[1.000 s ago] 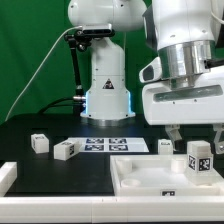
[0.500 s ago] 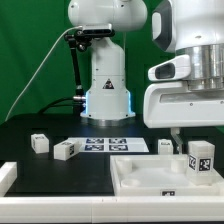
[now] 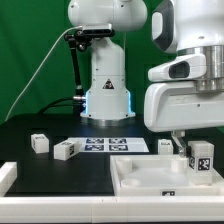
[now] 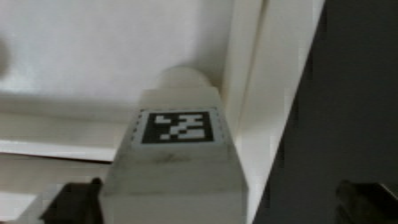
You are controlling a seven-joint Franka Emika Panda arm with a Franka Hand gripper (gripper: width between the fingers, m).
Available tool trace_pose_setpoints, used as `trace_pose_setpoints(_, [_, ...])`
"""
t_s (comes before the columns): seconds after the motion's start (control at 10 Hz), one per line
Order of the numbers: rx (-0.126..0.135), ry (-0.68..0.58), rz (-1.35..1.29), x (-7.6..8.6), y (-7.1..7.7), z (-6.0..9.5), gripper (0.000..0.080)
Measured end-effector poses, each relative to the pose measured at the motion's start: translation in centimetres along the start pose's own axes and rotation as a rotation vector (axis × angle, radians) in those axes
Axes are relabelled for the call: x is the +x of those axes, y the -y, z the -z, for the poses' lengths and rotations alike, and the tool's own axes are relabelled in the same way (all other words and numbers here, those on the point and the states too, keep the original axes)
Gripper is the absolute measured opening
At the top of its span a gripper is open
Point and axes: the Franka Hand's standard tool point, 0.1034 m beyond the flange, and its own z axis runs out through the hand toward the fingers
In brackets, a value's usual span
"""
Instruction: Assemble one leg
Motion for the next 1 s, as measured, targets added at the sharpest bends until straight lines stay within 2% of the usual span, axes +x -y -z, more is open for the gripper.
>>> trace_pose_setpoints(0.1, [0.0,0.0,-0.005,0.0,0.0,0.0,0.0649])
trace_pose_setpoints(0.2, [0.0,0.0,-0.005,0.0,0.0,0.0,0.055])
trace_pose_setpoints(0.3, [-0.001,-0.001,-0.006,0.0,-0.1,0.0,0.0413])
trace_pose_setpoints(0.4, [-0.004,-0.001,-0.009,0.0,-0.5,0.0,0.0413])
trace_pose_setpoints(0.5, [-0.008,0.0,-0.013,0.0,-0.8,0.0,0.0297])
trace_pose_setpoints(0.9, [-0.008,0.001,-0.043,-0.1,-1.0,0.0,0.0295])
trace_pose_setpoints(1.0, [0.007,-0.002,-0.148,-0.2,-1.2,-0.1,0.0295])
